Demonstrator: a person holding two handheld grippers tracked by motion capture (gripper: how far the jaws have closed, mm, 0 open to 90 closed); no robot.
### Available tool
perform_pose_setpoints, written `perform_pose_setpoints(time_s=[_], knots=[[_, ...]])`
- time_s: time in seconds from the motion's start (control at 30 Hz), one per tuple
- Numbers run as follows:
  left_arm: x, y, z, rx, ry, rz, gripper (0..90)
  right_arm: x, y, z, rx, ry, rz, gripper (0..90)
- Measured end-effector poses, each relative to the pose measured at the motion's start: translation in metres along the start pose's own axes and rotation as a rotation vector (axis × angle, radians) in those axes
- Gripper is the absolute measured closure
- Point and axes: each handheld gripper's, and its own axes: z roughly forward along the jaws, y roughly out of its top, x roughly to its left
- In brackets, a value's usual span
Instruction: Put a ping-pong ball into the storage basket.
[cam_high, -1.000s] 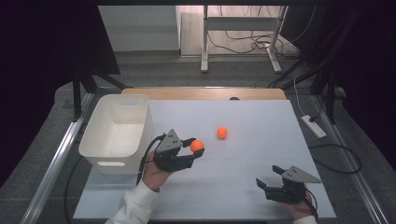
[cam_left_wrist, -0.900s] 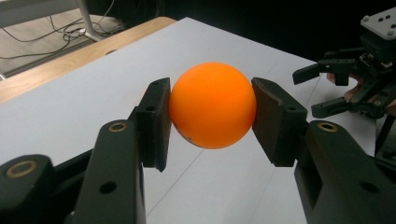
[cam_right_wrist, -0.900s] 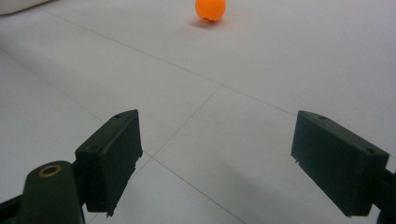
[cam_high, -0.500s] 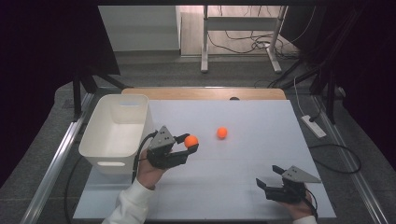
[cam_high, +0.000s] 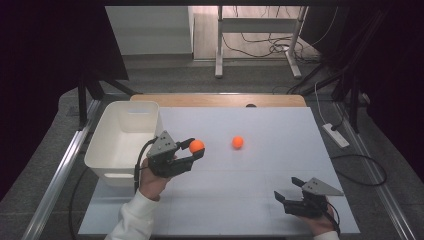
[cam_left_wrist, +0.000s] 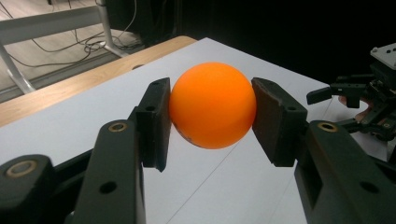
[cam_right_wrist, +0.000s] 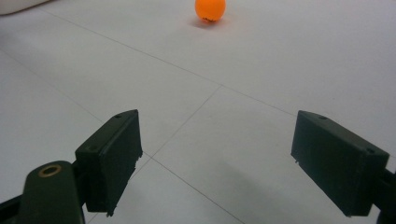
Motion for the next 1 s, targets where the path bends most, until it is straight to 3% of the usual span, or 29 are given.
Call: perform_pose_setpoints(time_s=[0.7,1.0], knots=[[0.007,0.005,-0.011,-0.016,0.053,-0.005,50.7,-0.001,0.001,-0.001,-0.008,-0.005,0.006,15.9],[0.017,0.005,-0.013,-0.003,0.121,-0.033,50.7,-0.002,0.001,-0.001,-0.011,0.002,0.001,15.9]])
